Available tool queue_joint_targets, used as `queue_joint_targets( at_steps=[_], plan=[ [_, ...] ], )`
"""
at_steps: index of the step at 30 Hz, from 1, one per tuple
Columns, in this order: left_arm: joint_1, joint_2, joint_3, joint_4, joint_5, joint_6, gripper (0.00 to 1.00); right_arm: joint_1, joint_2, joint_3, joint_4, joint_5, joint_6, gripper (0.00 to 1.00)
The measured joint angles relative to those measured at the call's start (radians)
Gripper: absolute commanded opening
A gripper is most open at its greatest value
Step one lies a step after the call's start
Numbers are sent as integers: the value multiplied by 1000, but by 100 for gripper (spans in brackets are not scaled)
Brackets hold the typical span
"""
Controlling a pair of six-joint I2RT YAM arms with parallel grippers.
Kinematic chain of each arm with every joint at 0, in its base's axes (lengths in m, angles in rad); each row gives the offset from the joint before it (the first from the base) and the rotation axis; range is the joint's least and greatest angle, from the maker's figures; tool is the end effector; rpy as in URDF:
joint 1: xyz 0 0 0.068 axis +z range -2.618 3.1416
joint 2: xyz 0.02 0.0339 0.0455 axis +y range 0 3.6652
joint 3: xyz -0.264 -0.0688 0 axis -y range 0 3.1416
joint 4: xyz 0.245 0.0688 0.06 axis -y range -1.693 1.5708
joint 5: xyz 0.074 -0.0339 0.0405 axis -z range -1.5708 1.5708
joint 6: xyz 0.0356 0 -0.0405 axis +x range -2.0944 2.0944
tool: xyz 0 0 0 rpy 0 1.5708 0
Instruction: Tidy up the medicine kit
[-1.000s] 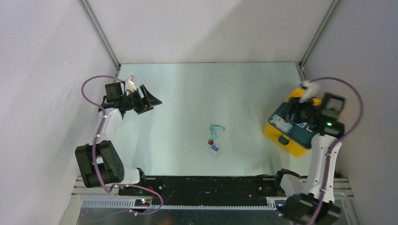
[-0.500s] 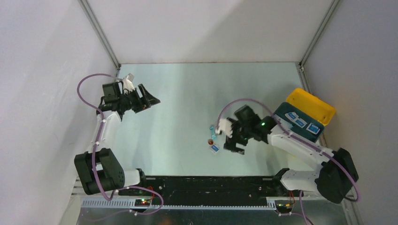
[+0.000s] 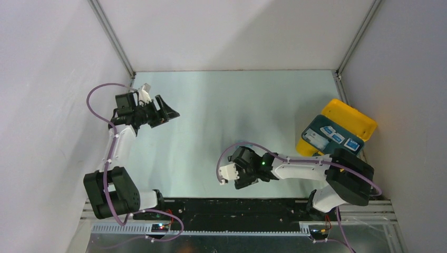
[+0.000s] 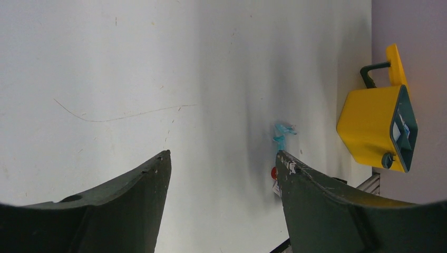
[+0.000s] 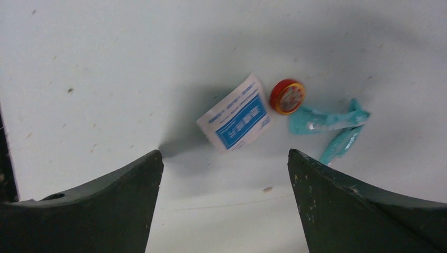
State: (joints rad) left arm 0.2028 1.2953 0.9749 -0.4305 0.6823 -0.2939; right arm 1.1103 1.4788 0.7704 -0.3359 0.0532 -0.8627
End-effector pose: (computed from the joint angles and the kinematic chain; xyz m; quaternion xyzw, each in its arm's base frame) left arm 0.2728 0.0332 0.2780 -0.0832 0.8705 -0.3236 0.3612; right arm 0.1243 0.2463 0.1678 -0.8013 0.5382 0.0066 0.2613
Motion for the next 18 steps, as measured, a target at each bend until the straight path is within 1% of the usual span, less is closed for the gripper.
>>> queue_joint_targets(
  at_steps=[1,3,6,8,9,10,11,13,16,18],
  plan=[
    [0,0,0,0,0,0,77,9,7,0,23,17,-3,71],
    [0,0,0,-1,1,0,77,22,27,0,60,47,-11,61],
    [0,0,0,-1,2,-1,77,34,57,0,97,83,-20,53],
    [0,0,0,-1,3,-1,77,42,71,0,117,104,-27,45],
    [0,0,0,-1,3,-1,77,46,77,0,126,113,-29,36],
    [0,0,0,-1,3,-1,77,52,88,0,136,125,-30,31],
    [0,0,0,-1,3,-1,77,56,94,0,142,134,-34,20],
    [0,0,0,-2,3,-1,77,68,106,-1,152,151,-40,10],
    [0,0,0,-2,4,-1,77,79,108,-4,156,180,-45,0],
    [2,0,0,-2,4,-1,77,80,101,-3,151,199,-50,0]
  ],
)
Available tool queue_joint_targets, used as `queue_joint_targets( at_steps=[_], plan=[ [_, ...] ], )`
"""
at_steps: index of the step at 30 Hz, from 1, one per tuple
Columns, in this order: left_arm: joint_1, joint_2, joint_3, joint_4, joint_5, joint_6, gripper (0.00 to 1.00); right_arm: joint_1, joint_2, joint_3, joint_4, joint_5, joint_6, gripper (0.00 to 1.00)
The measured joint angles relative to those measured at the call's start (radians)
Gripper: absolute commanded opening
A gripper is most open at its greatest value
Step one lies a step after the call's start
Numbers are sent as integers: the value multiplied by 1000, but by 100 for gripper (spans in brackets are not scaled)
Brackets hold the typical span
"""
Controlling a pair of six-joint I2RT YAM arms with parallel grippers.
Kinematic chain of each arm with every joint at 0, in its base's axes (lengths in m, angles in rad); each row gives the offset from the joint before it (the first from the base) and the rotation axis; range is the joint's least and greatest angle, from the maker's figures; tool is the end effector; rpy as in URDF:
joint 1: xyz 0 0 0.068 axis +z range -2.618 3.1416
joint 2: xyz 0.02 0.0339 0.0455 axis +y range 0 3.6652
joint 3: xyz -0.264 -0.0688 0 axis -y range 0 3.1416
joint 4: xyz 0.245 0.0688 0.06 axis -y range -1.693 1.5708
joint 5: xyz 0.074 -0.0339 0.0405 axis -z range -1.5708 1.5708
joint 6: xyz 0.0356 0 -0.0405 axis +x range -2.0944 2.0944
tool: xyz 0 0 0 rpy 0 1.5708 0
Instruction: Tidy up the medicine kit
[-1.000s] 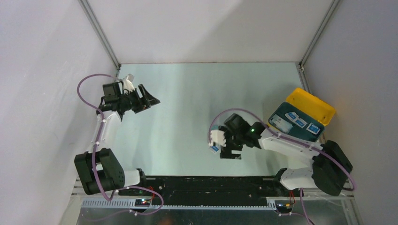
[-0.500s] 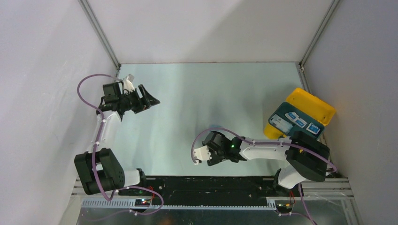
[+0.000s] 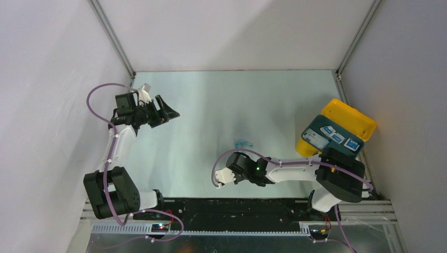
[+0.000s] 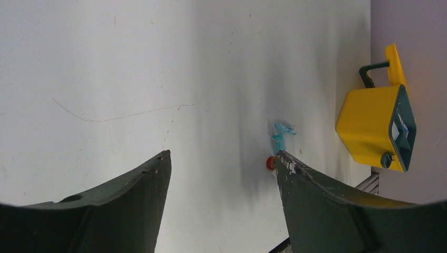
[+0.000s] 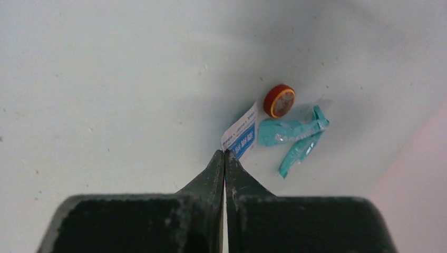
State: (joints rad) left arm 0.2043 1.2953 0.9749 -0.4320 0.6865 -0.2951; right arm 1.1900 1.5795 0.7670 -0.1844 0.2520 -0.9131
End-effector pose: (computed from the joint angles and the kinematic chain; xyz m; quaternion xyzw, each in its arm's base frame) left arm 0.2726 0.0334 0.2779 -0.0837 0.8702 -0.3254 0.3603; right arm 0.1172 0.2689 0.1498 -0.8084 0.5030 -0.0806 0.2947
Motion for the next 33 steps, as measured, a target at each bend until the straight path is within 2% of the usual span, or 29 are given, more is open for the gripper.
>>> queue_joint_targets(
  at_steps=[7,13,21,26,33],
  plan=[
    [0,2,0,0,0,0,77,-66,-93,101,-156,-18,54,0],
    [0,15,0,-1,-3,0,77,-236,-174,240,-271,-144,138,0],
    [0,29,0,-4,-3,0,77,-451,-290,271,-401,-277,214,0],
    [0,32,0,-8,-2,0,77,-667,-413,275,-467,-287,232,0],
    [0,59,9,-16,1,0,77,-1037,-524,282,-506,-276,191,0]
  ],
)
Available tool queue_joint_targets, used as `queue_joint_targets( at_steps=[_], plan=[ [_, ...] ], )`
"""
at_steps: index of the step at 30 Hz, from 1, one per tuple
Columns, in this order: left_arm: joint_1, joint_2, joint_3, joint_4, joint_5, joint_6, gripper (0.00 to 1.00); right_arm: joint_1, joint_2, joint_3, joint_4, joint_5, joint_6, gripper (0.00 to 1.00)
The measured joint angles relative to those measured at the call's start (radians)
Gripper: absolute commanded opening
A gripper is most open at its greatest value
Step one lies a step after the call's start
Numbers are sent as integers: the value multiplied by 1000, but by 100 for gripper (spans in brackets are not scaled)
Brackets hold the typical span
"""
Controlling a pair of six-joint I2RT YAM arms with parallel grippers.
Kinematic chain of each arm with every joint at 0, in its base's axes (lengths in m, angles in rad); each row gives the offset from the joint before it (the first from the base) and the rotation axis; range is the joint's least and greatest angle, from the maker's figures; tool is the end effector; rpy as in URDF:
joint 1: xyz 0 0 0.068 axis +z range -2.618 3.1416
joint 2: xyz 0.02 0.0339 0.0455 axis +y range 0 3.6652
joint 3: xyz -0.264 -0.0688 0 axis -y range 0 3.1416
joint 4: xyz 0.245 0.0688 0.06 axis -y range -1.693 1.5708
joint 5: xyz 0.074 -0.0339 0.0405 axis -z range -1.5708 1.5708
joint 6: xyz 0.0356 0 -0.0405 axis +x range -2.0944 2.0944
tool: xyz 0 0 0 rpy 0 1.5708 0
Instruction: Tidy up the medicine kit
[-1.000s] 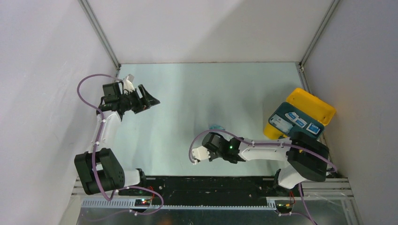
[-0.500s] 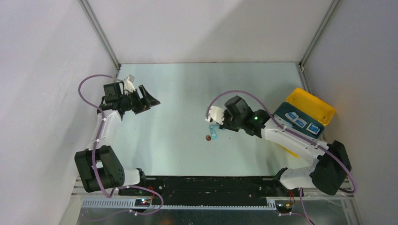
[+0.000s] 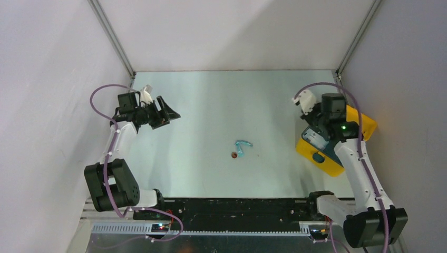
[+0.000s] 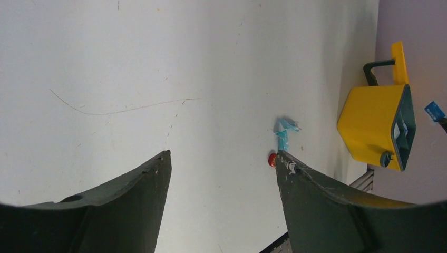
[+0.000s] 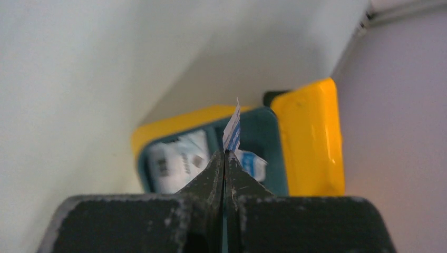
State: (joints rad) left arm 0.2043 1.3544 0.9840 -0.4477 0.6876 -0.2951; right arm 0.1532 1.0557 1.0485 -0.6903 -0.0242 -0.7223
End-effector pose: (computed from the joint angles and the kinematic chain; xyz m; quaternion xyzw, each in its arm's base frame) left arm 0.2815 0.0353 0.2645 -0.0963 0.8790 -0.3289 0.3314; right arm 0.2167 0.0343 0.3311 -0.3887 0.8185 -0.1082 0.4089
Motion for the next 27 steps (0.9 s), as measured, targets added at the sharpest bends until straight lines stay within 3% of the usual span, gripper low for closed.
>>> queue_joint_targets(
  at_steps=[8,27],
  plan=[
    [0,15,7,-4,5,0,77,-216,53,-4,29,74,-130,0],
    [1,15,7,-5,5,0,77,-233,216,-19,44,53,-170,0]
  ],
)
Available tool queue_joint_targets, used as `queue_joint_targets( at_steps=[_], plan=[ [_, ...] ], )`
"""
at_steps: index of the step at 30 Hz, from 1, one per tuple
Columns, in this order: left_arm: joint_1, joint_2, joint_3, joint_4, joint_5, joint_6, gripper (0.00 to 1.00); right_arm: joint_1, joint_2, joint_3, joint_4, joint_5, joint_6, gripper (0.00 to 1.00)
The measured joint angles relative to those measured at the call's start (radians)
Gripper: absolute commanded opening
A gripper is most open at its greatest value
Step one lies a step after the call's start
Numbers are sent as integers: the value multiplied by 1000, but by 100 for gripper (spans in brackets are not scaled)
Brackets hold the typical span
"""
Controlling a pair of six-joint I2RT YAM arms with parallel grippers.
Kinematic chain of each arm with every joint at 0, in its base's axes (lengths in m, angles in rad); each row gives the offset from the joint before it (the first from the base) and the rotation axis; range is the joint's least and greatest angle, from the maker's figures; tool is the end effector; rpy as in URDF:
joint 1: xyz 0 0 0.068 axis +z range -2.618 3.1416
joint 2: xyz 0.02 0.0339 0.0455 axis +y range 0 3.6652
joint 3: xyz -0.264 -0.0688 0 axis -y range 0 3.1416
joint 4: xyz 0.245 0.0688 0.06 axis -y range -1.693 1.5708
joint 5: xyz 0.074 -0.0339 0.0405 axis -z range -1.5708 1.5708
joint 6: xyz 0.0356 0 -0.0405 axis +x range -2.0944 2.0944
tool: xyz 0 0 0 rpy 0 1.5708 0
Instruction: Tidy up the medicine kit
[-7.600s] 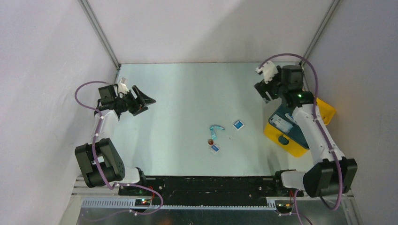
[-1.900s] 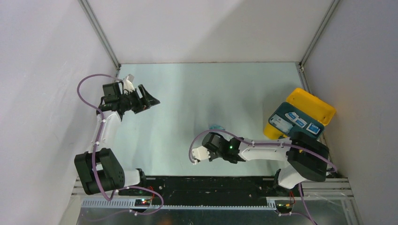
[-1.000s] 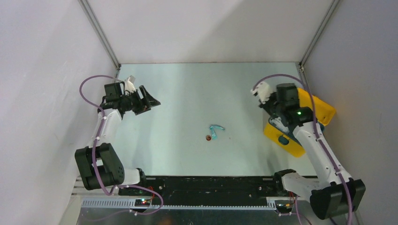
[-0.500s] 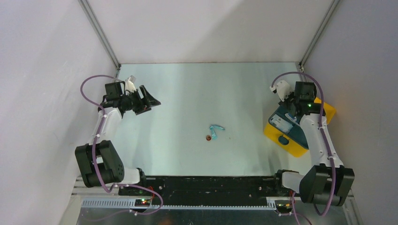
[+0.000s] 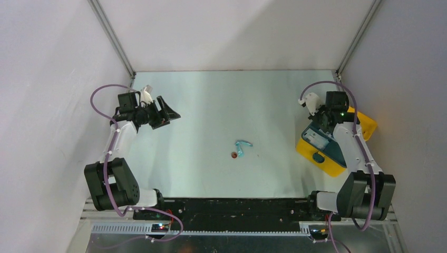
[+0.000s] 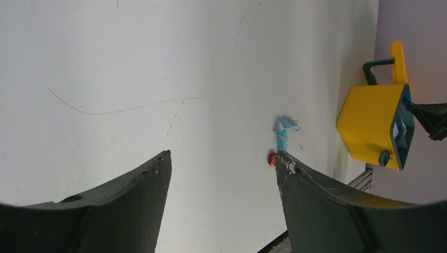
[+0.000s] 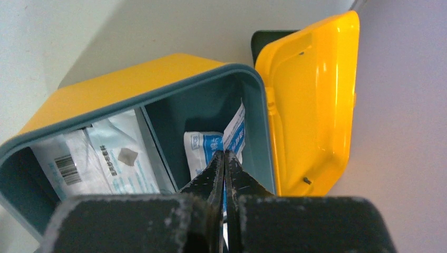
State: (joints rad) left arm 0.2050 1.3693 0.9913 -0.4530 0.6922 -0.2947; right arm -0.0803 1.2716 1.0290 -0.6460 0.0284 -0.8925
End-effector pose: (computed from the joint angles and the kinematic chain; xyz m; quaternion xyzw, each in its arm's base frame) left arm 0.2840 0.0358 0.2626 -0.0980 0.8802 -0.3312 0.3256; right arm 0.2626 -0.0221 0.2801 -0.3679 0.8675 -0.1682 0.2894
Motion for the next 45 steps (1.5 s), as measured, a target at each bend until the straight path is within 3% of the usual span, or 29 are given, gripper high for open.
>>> queue_joint_targets(
  at_steps=[3,8,12,18,24,30,38,45],
  plan=[
    [0,0,0,-3,0,0,77,20,18,0,7,0,2,5],
    [0,-1,0,-5,0,0,77,53,4,0,34,5,27,33],
    [0,-1,0,-6,0,0,77,74,-51,0,48,8,61,44],
    [0,-1,0,-6,0,0,77,190,-117,0,60,19,124,47],
    [0,-1,0,-6,1,0,77,328,-71,0,61,-66,248,47],
    [0,-4,0,-6,3,4,78,460,121,2,76,-212,370,42],
    [0,-26,0,-6,3,10,78,673,356,50,127,-266,376,44],
    [0,-27,0,-6,3,16,78,729,504,150,167,-261,367,42]
  ],
)
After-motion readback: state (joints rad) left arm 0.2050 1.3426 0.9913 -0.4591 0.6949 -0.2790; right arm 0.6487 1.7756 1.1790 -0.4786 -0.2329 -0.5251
